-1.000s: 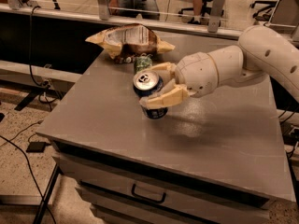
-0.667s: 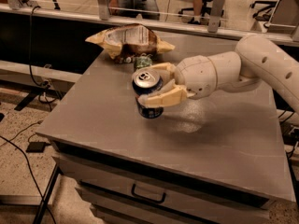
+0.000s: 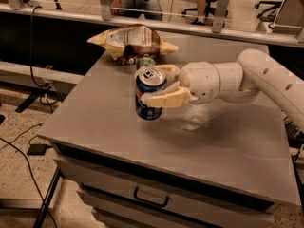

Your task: Place pepsi can upright

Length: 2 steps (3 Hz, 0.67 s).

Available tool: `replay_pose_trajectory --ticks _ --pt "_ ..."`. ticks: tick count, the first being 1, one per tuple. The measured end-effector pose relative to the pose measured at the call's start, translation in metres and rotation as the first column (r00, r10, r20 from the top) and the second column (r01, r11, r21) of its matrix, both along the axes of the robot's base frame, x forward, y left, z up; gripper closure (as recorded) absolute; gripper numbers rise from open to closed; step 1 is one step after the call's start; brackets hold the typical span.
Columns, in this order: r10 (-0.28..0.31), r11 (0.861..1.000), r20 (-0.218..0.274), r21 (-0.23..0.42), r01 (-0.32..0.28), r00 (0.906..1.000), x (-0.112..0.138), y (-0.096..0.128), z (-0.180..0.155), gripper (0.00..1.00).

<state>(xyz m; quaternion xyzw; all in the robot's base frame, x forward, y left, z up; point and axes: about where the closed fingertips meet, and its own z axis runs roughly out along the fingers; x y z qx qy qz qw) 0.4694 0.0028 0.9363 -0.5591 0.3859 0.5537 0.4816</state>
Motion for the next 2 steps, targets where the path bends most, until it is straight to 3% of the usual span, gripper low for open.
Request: replay_pose_trajectory --ticks 1,2 --pt "-0.037 0.995 -0.008 -0.091 0.036 0.9993 0.0011 -0.0006 -0.0084 0.99" --pt "-0.064 0.989 -0.022 -0.135 0.061 0.9977 0.0024 -0.0032 -0.0163 0.77"
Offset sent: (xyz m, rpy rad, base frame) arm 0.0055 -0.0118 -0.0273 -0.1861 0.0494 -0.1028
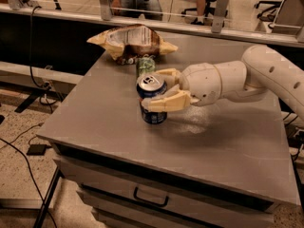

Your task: Place pepsi can upright

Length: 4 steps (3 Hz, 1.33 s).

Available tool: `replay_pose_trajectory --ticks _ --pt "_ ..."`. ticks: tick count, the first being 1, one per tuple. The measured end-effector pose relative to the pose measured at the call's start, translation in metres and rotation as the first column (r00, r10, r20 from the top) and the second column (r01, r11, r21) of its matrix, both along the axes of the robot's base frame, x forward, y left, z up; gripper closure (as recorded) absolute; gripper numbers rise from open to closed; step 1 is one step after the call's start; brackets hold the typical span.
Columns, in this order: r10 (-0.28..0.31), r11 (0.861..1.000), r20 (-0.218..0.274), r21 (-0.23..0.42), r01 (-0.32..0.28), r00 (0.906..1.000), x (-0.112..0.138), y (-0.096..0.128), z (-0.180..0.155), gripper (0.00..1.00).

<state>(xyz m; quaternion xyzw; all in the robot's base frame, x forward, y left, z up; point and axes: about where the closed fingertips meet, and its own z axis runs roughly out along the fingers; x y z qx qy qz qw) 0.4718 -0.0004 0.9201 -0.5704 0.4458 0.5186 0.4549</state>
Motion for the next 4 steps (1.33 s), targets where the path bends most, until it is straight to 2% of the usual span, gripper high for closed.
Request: replay_pose_trajectory --ticks 3,4 --pt "0.009 1.0 0.001 -0.004 -0.009 1.0 -0.002 0.006 0.0012 0.07" --pt "0.012 1.0 0.002 -0.004 -0.012 0.9999 -0.0025 0.0074 0.0016 0.0"
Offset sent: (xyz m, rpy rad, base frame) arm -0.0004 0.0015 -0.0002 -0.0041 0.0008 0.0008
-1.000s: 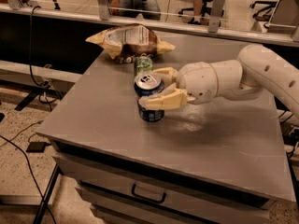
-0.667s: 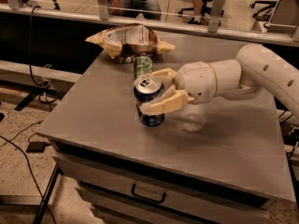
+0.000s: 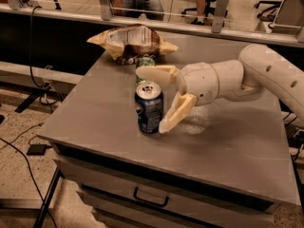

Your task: Place pepsi can upright

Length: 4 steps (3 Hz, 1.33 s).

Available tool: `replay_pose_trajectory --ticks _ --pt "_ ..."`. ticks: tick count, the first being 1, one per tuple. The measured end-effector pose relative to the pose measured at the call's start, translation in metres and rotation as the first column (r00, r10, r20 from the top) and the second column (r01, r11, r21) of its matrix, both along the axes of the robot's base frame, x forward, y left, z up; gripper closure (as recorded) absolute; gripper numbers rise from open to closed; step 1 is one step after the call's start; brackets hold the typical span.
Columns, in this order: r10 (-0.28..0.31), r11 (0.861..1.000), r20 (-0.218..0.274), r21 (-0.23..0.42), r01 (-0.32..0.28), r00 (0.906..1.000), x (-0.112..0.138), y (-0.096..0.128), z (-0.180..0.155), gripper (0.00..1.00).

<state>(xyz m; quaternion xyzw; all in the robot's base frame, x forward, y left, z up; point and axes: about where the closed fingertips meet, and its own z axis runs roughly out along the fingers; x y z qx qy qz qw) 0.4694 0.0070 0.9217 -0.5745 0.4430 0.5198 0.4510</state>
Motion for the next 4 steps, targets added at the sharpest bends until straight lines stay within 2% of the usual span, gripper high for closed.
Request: replay_pose_trajectory --ticks 1,2,3,4 --pt "0.0 1.0 0.0 0.0 0.0 1.0 0.0 0.0 0.0 0.0" --pt "-0.041 0.999 0.032 -0.019 0.041 0.9986 -0.004 -0.017 0.011 0.0" --pt "-0.115 0.993 0.072 -0.029 0.118 0.9908 -0.008 -0.046 0.022 0.0" --pt "-0.129 0.991 0.077 -0.03 0.131 0.9887 -0.01 -0.051 0.024 0.0"
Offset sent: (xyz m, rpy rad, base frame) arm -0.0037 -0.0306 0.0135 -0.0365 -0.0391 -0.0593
